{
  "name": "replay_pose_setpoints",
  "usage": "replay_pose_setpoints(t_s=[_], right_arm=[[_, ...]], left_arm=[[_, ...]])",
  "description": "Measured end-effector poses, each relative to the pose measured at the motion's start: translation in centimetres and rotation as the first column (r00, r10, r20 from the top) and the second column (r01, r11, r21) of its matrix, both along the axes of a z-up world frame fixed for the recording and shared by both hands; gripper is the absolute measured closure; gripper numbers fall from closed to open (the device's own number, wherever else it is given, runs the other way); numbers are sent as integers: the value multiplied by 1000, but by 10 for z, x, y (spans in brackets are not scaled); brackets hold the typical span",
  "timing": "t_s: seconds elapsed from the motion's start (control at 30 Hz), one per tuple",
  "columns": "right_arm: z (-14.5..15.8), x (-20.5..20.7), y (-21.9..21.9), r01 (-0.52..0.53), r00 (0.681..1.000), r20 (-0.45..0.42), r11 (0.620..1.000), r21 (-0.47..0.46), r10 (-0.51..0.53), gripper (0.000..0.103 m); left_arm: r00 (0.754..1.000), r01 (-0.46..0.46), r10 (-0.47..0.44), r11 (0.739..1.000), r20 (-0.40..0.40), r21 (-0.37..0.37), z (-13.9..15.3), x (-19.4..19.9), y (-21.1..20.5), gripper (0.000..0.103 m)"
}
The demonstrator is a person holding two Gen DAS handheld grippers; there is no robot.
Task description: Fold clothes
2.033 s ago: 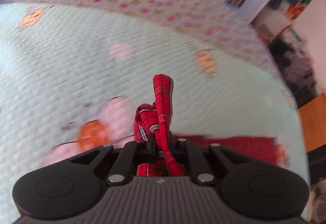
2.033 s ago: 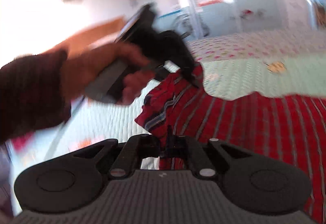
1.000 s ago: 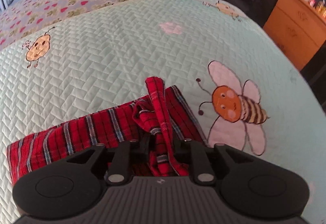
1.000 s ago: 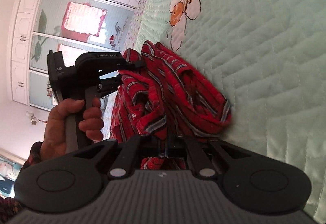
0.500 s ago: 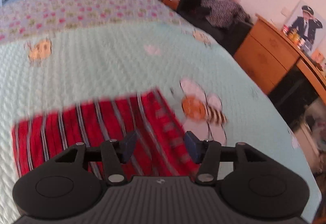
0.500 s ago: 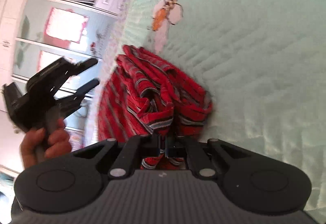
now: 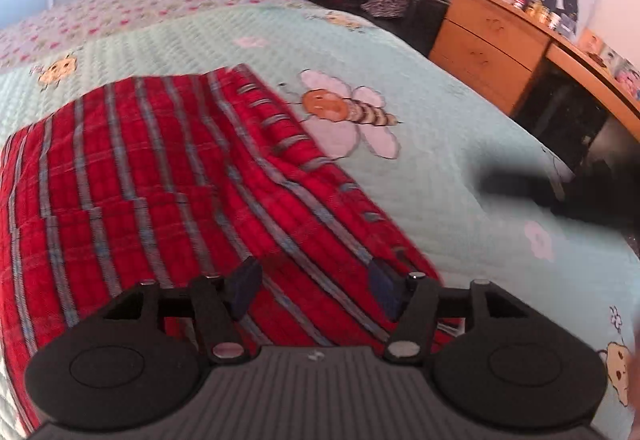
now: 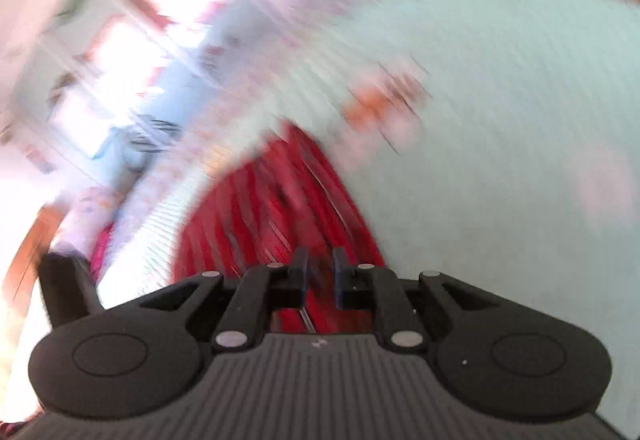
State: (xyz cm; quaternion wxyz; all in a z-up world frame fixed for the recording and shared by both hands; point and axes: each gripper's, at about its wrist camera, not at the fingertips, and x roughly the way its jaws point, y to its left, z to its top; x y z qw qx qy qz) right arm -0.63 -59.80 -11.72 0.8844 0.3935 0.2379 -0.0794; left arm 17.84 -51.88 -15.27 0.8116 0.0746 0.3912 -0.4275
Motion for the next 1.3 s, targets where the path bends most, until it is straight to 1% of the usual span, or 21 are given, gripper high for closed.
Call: replay_pose_setpoints(t_s=[0.07, 0.13, 0.23, 0.3, 0.37, 0.43, 0.47, 0.53, 0.57, 0.73, 0.83, 0.87, 0.9, 1.0, 1.03, 1.07, 1.1, 1.13, 1.2, 1.23, 1.3], right_arm=[[11, 32, -19, -116, 990, 86, 993, 5, 115, 80], [11, 75, -41, -230, 964, 156, 970, 74, 217, 80], [11, 142, -60, -378, 917, 176, 920, 103, 357, 75], [8, 184, -65, -498, 863, 167, 858, 126, 476, 71], [-10, 225, -70, -632, 774, 156, 737, 238, 613, 56], [-37, 250, -80, -646, 750, 90, 697, 311, 655, 54], [-54, 256, -90, -608, 769, 16, 724, 325, 639, 63], [-92, 258, -118, -523, 809, -57, 760, 386, 586, 103], [-104, 256, -128, -497, 821, -63, 764, 412, 567, 103], [-95, 233, -130, -481, 850, -30, 798, 364, 526, 103], [-89, 219, -131, -469, 866, -9, 817, 336, 501, 103], [-87, 214, -131, -465, 871, -2, 823, 327, 492, 95], [-83, 208, -129, -477, 867, 20, 818, 322, 498, 95], [-67, 195, -101, -598, 788, 90, 722, 348, 610, 87], [-73, 193, -92, -616, 764, 40, 710, 340, 644, 79], [-80, 191, -84, -634, 737, -11, 698, 334, 676, 80], [-90, 189, -81, -635, 725, -57, 697, 333, 687, 90], [-102, 186, -92, -593, 755, -73, 727, 346, 651, 103], [-115, 176, -122, -470, 849, -43, 792, 389, 526, 103], [-117, 172, -132, -427, 878, -31, 811, 401, 478, 103], [-103, 169, -137, -419, 891, -2, 824, 382, 455, 94]], left_arm=[[1000, 10, -11, 999, -16, -45, 4, -5, 0, 42], [1000, 21, -21, 997, 14, -70, 6, -12, -3, 42], [998, 55, -53, 995, 19, -87, 1, -17, -15, 42], [997, 79, -77, 994, 20, -75, -5, -20, -24, 42], [995, 103, -102, 993, 20, -61, -11, -23, -33, 38], [992, 120, -118, 992, 31, -44, -16, -25, -40, 37], [991, 129, -128, 991, 48, -27, -19, -28, -42, 37], [988, 139, -139, 990, 72, 4, -23, -32, -47, 37], [986, 142, -143, 990, 88, 15, -24, -34, -49, 37], [966, 177, -189, 981, 174, 79, -25, -45, -55, 33], [971, 167, -175, 984, 163, 66, -24, -42, -52, 33], [973, 160, -168, 985, 159, 61, -23, -42, -49, 33], [975, 154, -161, 986, 156, 57, -23, -43, -46, 33], [976, 140, -147, 989, 163, 54, -24, -49, -44, 33], [976, 134, -141, 990, 165, 53, -25, -50, -43, 33], [977, 128, -135, 990, 167, 51, -25, -51, -42, 33], [977, 124, -131, 991, 169, 50, -26, -52, -41, 33], [977, 121, -128, 991, 170, 50, -26, -54, -40, 33], [977, 115, -121, 992, 173, 47, -25, -56, -37, 33], [979, 110, -116, 993, 169, 42, -24, -56, -35, 33], [985, 100, -102, 995, 140, 20, -17, -56, -27, 34]])
